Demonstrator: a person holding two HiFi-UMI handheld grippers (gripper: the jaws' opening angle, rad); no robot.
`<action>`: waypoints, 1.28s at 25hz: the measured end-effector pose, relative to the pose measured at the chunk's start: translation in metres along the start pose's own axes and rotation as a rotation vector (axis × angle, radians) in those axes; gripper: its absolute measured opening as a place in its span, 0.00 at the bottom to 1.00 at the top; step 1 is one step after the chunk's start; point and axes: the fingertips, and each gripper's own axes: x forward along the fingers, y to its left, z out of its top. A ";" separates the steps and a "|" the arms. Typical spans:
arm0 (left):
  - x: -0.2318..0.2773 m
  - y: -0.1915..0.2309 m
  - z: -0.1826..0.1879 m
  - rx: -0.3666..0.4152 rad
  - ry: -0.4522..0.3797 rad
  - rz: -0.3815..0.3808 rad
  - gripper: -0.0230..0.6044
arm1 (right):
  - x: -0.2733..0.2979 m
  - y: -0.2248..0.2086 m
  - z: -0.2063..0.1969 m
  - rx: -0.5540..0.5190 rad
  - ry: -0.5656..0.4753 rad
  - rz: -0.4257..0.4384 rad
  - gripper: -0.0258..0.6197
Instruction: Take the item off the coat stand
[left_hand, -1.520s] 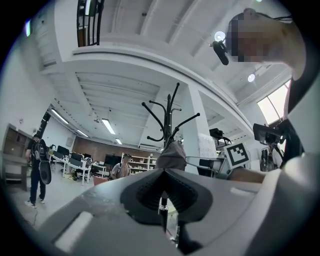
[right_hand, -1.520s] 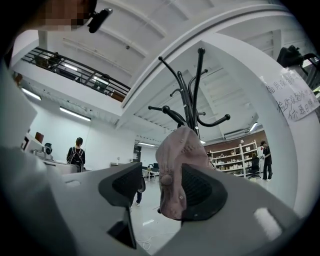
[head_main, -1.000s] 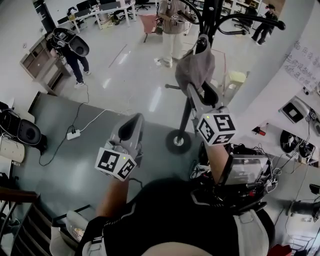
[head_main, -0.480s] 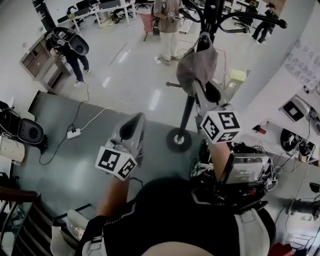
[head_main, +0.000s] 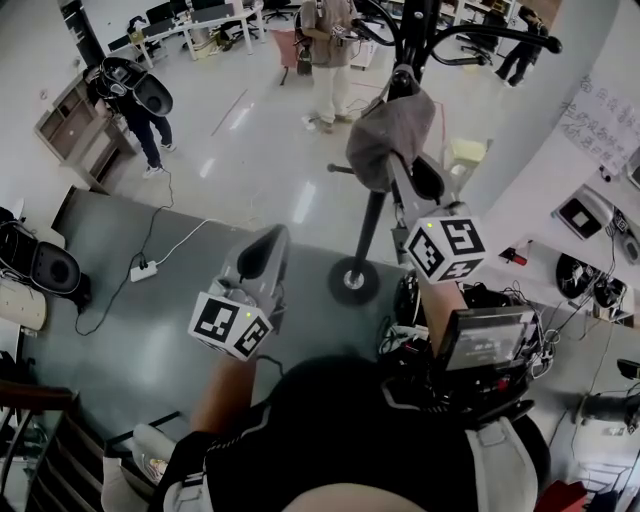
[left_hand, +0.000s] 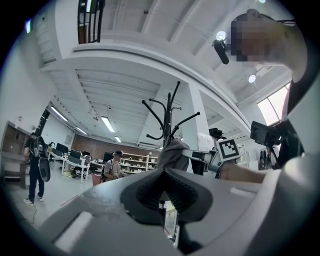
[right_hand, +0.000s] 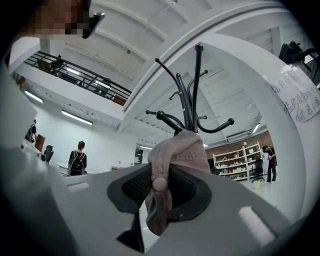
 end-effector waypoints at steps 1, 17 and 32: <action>-0.001 -0.001 -0.001 0.000 0.000 0.000 0.06 | -0.001 0.000 0.002 -0.002 -0.004 0.000 0.18; -0.018 -0.006 -0.002 -0.006 -0.006 -0.005 0.06 | -0.016 0.014 0.045 -0.036 -0.087 0.023 0.18; -0.029 -0.013 0.001 -0.012 -0.011 -0.013 0.06 | -0.034 0.035 0.075 -0.039 -0.135 0.067 0.18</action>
